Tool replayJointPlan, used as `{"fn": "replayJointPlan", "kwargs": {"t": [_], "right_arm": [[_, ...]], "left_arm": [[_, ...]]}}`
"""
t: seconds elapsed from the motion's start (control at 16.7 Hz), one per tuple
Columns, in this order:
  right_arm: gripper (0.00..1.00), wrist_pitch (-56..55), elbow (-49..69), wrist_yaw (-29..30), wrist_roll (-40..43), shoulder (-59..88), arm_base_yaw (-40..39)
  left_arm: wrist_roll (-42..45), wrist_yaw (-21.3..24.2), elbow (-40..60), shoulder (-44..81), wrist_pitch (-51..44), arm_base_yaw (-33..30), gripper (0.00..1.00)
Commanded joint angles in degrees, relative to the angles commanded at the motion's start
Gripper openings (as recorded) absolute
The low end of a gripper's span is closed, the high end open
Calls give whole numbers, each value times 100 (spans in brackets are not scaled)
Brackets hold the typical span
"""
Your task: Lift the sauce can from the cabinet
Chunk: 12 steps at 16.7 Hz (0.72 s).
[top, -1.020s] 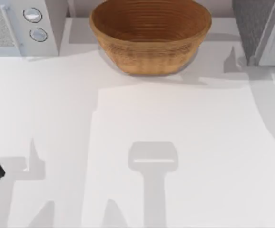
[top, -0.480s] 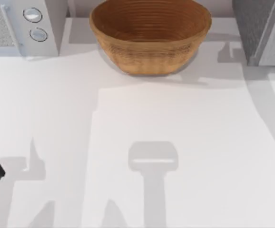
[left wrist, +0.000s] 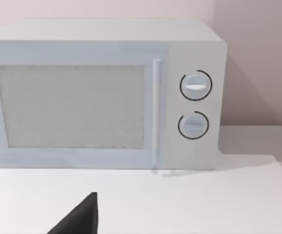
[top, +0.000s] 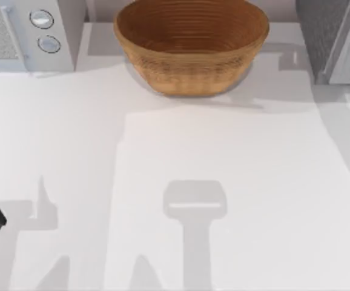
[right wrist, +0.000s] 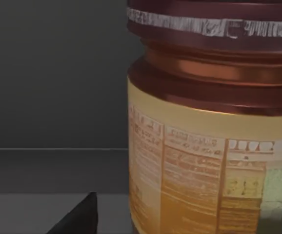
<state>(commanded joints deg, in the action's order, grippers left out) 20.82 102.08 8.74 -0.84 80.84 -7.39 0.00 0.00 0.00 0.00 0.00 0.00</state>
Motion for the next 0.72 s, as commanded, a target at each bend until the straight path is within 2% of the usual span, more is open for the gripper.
{"fn": "replayJointPlan", "kwargs": {"t": [0.3,0.72], "right_arm": [[100,5,57,5,-1,64,-10],[100,-56,1061,-127,-2,1116,145]], "left_arm": [[0,0,0,0,0,0,100],[0,0,0,0,0,0,100]]}}
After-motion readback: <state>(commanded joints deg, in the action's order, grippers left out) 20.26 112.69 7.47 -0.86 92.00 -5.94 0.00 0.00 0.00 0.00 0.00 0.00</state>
